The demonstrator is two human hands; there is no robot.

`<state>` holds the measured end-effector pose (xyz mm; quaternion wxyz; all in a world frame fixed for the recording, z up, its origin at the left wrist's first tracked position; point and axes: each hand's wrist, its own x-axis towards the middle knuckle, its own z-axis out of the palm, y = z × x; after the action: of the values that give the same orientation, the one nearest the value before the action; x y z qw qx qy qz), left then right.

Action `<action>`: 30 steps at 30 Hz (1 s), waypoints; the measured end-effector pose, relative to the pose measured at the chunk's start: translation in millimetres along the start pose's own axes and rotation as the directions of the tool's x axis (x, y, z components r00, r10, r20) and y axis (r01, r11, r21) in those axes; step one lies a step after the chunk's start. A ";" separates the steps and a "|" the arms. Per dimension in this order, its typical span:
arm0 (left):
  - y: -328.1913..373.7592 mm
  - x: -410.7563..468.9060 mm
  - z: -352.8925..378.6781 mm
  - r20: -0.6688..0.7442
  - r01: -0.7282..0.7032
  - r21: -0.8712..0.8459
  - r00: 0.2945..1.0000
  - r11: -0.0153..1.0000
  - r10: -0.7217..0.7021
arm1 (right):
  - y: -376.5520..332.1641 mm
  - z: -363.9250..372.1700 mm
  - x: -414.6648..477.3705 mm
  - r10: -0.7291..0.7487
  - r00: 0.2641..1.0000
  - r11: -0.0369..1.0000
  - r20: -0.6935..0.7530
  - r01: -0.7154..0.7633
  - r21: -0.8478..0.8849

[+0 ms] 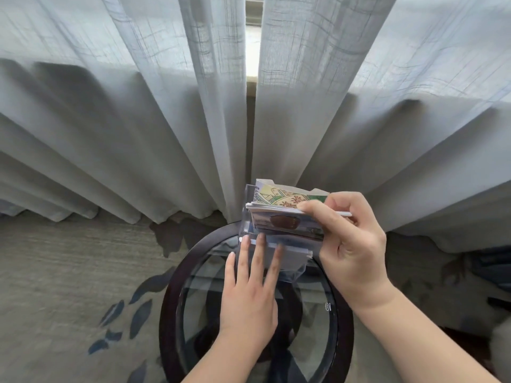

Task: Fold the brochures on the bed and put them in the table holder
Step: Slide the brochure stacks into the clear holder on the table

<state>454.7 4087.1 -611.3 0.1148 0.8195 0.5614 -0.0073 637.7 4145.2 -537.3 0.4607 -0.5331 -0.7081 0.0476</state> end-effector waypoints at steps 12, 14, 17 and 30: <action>-1.6 -17.8 15.8 -0.118 -0.015 -0.022 0.993 1.000 0.012 | -8.7 6.2 -44.1 0.017 1.000 1.000 0.004 -0.017 0.014; -2.3 -20.0 18.7 -0.130 -0.015 -0.013 0.991 1.000 0.013 | -8.9 5.5 -46.6 0.000 1.000 1.000 -0.003 0.000 0.026; -2.3 -22.4 22.4 -0.140 -0.011 -0.013 0.990 1.000 0.009 | -12.5 1.5 -48.1 -0.020 0.999 0.998 -0.045 0.022 0.050; -1.3 -24.5 27.9 -0.087 0.008 -0.029 0.996 1.000 -0.010 | -5.2 2.4 -41.6 0.066 0.993 0.996 -0.095 -0.060 0.062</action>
<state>447.6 4059.6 -635.2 0.1019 0.8148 0.5695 0.0359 632.5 4110.8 -560.8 0.5083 -0.5430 -0.6660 0.0570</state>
